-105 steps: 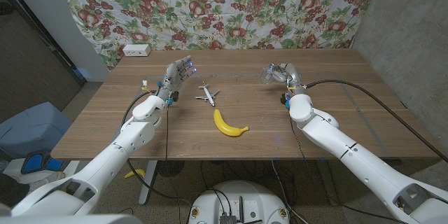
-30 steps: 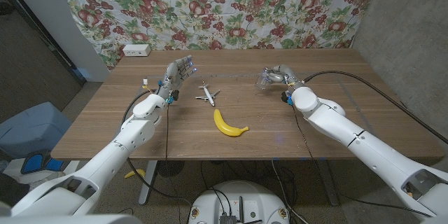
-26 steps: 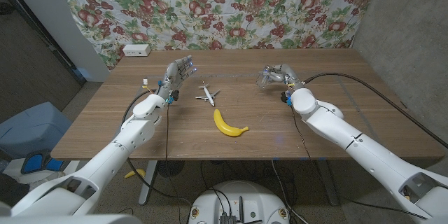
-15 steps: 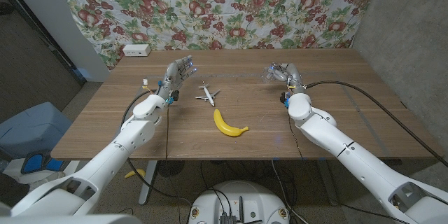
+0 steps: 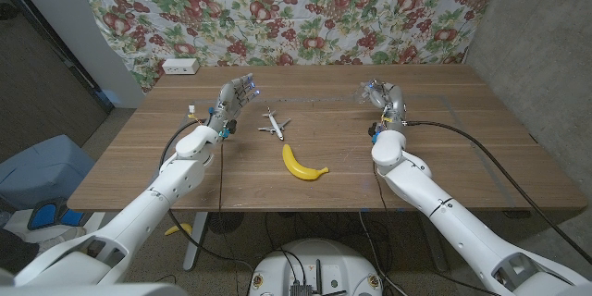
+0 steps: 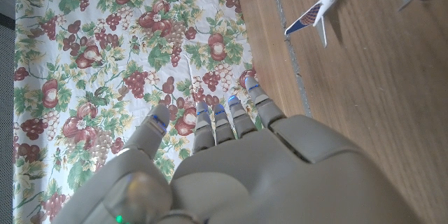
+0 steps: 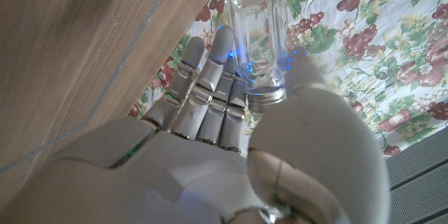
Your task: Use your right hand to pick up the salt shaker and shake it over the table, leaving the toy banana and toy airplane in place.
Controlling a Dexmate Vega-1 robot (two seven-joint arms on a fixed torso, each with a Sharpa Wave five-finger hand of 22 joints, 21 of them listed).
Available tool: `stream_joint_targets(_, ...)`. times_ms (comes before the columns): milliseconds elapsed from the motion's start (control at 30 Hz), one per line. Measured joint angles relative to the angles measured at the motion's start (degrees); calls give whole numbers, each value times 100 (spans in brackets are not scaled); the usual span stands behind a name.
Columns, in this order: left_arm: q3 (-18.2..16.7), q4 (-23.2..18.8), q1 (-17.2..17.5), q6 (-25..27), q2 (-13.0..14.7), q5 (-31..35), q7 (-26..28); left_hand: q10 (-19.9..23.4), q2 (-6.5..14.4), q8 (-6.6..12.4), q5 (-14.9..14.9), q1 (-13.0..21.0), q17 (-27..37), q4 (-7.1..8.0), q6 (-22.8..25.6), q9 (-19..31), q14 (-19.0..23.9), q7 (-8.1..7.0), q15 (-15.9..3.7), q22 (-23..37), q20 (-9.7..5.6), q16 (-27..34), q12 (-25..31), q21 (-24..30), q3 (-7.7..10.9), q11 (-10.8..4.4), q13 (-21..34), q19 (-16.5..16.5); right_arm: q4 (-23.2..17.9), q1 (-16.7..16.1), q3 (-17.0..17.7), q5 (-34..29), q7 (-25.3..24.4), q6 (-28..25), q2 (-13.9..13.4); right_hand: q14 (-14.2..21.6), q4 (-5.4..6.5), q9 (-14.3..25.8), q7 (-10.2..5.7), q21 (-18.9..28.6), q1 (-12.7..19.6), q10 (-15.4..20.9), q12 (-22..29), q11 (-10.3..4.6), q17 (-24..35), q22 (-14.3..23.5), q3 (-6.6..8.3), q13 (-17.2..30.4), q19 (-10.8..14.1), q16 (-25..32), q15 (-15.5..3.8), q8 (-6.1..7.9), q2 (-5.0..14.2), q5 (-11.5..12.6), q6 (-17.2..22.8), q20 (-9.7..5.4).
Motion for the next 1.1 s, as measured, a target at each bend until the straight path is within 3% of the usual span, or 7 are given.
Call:
stream_joint_targets(367, -3, -3, 2, 0, 4, 1, 1, 0, 0, 0, 0, 0, 0, 0, 0, 0, 0, 0, 0, 0, 0, 0, 0, 0, 0, 0, 0, 0, 12, -32, 22, 1, 157, 33, 1, 0, 0, 0, -2, 0, 0, 0, -8, 0, 0, -4, 0, 28, 0, 0, 0, -11, 0, 0, -2, 0)
stream_joint_targets(400, -3, -3, 2, 0, 4, 1, 1, 0, 0, 0, 0, 0, 0, 0, 0, 0, 0, 0, 0, 0, 0, 0, 0, 0, 0, 0, 0, 0, -71, -27, 11, 18, 271, -4, -143, 0, 0, 0, -2, 0, 0, 0, -17, 0, 0, -4, 0, 32, 0, 0, 0, -11, 0, 0, -2, 0)
stream_joint_targets(767, -3, 20, -6, 0, 3, 0, -27, 0, 0, 0, 0, 0, 0, 0, 0, 0, 0, 0, 0, 0, 0, 0, 0, 0, 0, 0, 0, 0, -286, 150, -135, 160, 1348, -270, -706, 0, 0, 0, -3, 0, 0, -1, -21, 0, 17, -3, 0, 33, 0, 0, 0, -26, 0, -3, -3, 0)
stream_joint_targets(1100, -3, 59, -27, 0, 0, -11, -52, 0, 0, 0, 0, 0, 0, 0, 21, 0, 0, 21, 0, 0, 0, 0, 0, 0, 0, 0, 0, 0, -530, 528, -342, 449, 2584, -949, -1237, 0, 0, 0, -3, 0, 0, -1, -24, -1, 17, -3, 0, 46, -21, 1, 0, -13, 0, -5, -3, -21)
